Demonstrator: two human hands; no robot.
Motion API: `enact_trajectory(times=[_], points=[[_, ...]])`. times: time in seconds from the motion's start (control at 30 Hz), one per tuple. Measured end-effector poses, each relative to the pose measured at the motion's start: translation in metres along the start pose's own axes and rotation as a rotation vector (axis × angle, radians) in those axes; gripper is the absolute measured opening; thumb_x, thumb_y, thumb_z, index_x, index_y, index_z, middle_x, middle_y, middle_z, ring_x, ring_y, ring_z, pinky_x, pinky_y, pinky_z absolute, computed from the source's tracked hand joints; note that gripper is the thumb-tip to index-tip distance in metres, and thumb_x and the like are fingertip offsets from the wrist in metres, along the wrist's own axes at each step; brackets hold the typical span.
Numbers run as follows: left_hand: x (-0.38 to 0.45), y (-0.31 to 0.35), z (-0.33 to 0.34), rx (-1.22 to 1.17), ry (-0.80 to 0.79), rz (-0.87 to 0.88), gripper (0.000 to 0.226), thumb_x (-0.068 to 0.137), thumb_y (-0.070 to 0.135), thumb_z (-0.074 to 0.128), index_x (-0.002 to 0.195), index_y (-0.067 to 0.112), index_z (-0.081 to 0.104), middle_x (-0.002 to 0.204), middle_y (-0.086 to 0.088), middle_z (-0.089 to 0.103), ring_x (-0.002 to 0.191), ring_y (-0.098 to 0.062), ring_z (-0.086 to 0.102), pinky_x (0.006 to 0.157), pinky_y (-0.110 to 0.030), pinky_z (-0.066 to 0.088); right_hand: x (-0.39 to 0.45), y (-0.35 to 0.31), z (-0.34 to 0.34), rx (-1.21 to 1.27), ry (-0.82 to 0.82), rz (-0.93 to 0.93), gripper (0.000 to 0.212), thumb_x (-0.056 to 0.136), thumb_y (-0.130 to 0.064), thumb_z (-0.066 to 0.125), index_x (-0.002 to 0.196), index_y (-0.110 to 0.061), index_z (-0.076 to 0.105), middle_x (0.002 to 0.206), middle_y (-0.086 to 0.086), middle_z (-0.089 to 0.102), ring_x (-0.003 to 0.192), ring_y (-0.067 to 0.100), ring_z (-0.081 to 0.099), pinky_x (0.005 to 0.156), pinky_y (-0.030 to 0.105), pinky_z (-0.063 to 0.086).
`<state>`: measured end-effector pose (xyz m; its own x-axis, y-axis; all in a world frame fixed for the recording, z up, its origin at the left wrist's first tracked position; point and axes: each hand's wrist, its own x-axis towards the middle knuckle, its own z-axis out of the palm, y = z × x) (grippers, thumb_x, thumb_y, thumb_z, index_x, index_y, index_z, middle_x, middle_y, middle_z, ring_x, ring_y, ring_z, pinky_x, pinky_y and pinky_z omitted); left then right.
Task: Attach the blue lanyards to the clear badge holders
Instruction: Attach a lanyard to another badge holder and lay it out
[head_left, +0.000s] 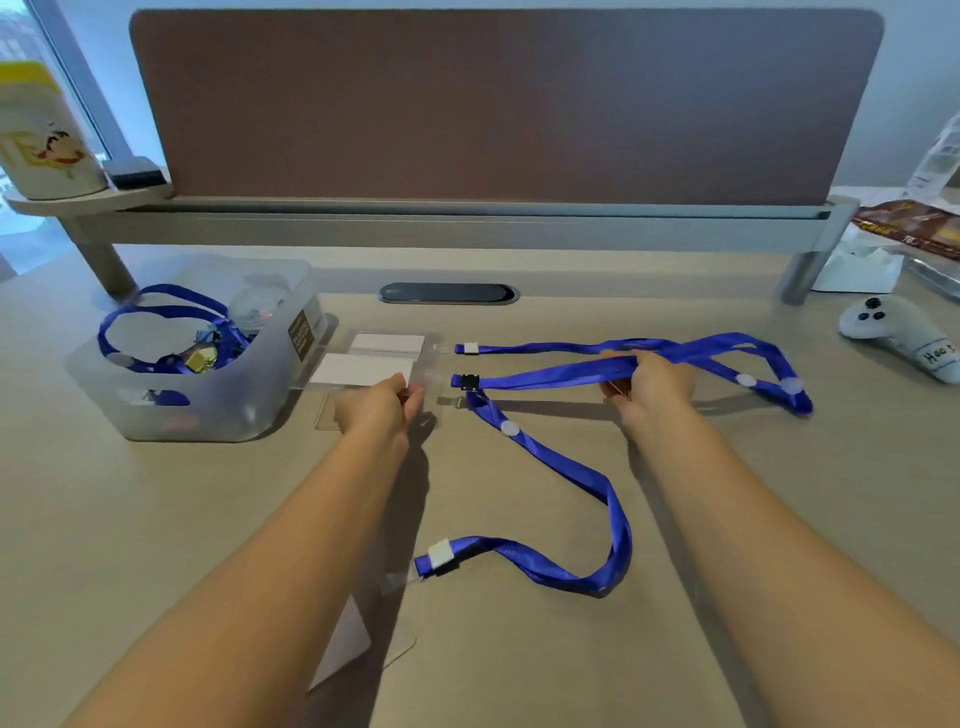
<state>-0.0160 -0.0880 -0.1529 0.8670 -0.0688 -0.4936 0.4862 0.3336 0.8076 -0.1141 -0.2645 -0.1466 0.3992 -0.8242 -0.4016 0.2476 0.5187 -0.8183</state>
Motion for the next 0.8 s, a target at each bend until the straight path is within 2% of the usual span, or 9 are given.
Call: enact_trajectory(times=[0.07, 0.17, 0.27, 0.33, 0.4, 0.47, 0.53, 0.7, 0.8], points=[[0.010, 0.003, -0.010, -0.045, 0.010, -0.011, 0.032, 0.089, 0.000, 0.054, 0.119, -0.007, 0.050, 0.112, -0.018, 0.062, 0.070, -0.017, 0.060, 0.058, -0.023, 0.058, 0.006, 0.016, 0.003, -0.029, -0.002, 0.085, 0.027, 0.091, 0.003, 0.035, 0.107, -0.005, 0.054, 0.091, 0.013, 0.060, 0.068, 0.020, 0.058, 0.068, 0.035, 0.051], [0.015, 0.005, -0.015, -0.087, 0.030, -0.023, 0.035, 0.091, 0.004, 0.052, 0.124, -0.004, 0.046, 0.118, -0.020, 0.057, 0.102, -0.028, 0.062, 0.077, -0.025, 0.056, 0.013, 0.024, 0.006, -0.150, 0.009, 0.146, 0.040, 0.093, 0.000, 0.036, 0.132, -0.004, 0.039, 0.110, 0.017, 0.061, 0.097, 0.027, 0.063, 0.077, 0.035, 0.050], [0.017, 0.008, -0.014, -0.094, -0.052, -0.038, 0.038, 0.093, 0.008, 0.048, 0.130, -0.001, 0.041, 0.116, -0.020, 0.055, 0.113, -0.030, 0.059, 0.068, -0.025, 0.056, 0.009, 0.023, 0.011, -0.290, -0.091, 0.179, 0.026, 0.093, -0.002, 0.037, 0.118, 0.000, 0.045, 0.082, 0.012, 0.055, 0.098, 0.024, 0.062, 0.091, 0.033, 0.051], [0.022, 0.008, -0.017, -0.046, -0.086, -0.057, 0.038, 0.094, 0.007, 0.046, 0.131, -0.001, 0.040, 0.121, -0.021, 0.056, 0.096, -0.025, 0.064, 0.077, -0.030, 0.052, 0.005, 0.022, 0.014, -0.342, -0.134, 0.170, 0.030, 0.093, -0.001, 0.039, 0.122, 0.001, 0.045, 0.076, 0.009, 0.051, 0.101, 0.023, 0.062, 0.098, 0.033, 0.047], [0.028, 0.006, -0.022, -0.005, -0.103, -0.074, 0.036, 0.093, 0.004, 0.045, 0.129, -0.003, 0.041, 0.099, -0.019, 0.059, 0.070, -0.018, 0.057, 0.084, -0.032, 0.049, 0.003, 0.022, 0.014, -0.374, -0.164, 0.144, 0.040, 0.091, 0.000, 0.040, 0.131, 0.001, 0.041, 0.073, 0.008, 0.050, 0.110, 0.024, 0.060, 0.091, 0.033, 0.048], [0.029, 0.006, -0.026, 0.038, -0.136, -0.080, 0.034, 0.094, 0.003, 0.045, 0.127, -0.003, 0.042, 0.077, -0.013, 0.052, 0.063, -0.016, 0.051, 0.087, -0.032, 0.047, -0.002, 0.022, 0.015, -0.511, -0.165, 0.103, 0.040, 0.090, -0.001, 0.043, 0.129, 0.000, 0.043, 0.069, 0.007, 0.049, 0.088, 0.018, 0.063, 0.073, 0.028, 0.050], [0.026, 0.010, -0.031, 0.106, -0.167, -0.067, 0.036, 0.094, 0.003, 0.044, 0.129, -0.002, 0.040, 0.082, -0.011, 0.054, 0.072, -0.018, 0.055, 0.085, -0.032, 0.047, -0.006, 0.022, 0.013, -0.731, -0.142, 0.039, 0.034, 0.089, -0.006, 0.049, 0.122, 0.001, 0.048, 0.071, 0.008, 0.050, 0.067, 0.014, 0.053, 0.063, 0.025, 0.049], [0.012, 0.018, -0.042, 0.454, -0.203, -0.023, 0.041, 0.091, 0.012, 0.051, 0.130, 0.003, 0.041, 0.084, -0.009, 0.047, 0.084, -0.022, 0.051, 0.075, -0.029, 0.047, -0.031, 0.024, 0.004, -1.238, -0.251, -0.094, 0.020, 0.086, -0.025, 0.059, 0.088, -0.008, 0.048, 0.071, 0.005, 0.047, 0.067, 0.016, 0.048, 0.075, 0.034, 0.048], [-0.002, 0.017, -0.055, 0.743, -0.190, 0.104, 0.041, 0.089, 0.019, 0.055, 0.124, 0.000, 0.045, 0.085, -0.011, 0.051, 0.087, -0.024, 0.052, 0.084, -0.034, 0.049, -0.051, 0.031, 0.001, -1.539, -0.392, -0.175, 0.036, 0.083, -0.031, 0.061, 0.100, 0.001, 0.060, 0.092, 0.014, 0.063, 0.079, 0.020, 0.056, 0.078, 0.033, 0.048]])
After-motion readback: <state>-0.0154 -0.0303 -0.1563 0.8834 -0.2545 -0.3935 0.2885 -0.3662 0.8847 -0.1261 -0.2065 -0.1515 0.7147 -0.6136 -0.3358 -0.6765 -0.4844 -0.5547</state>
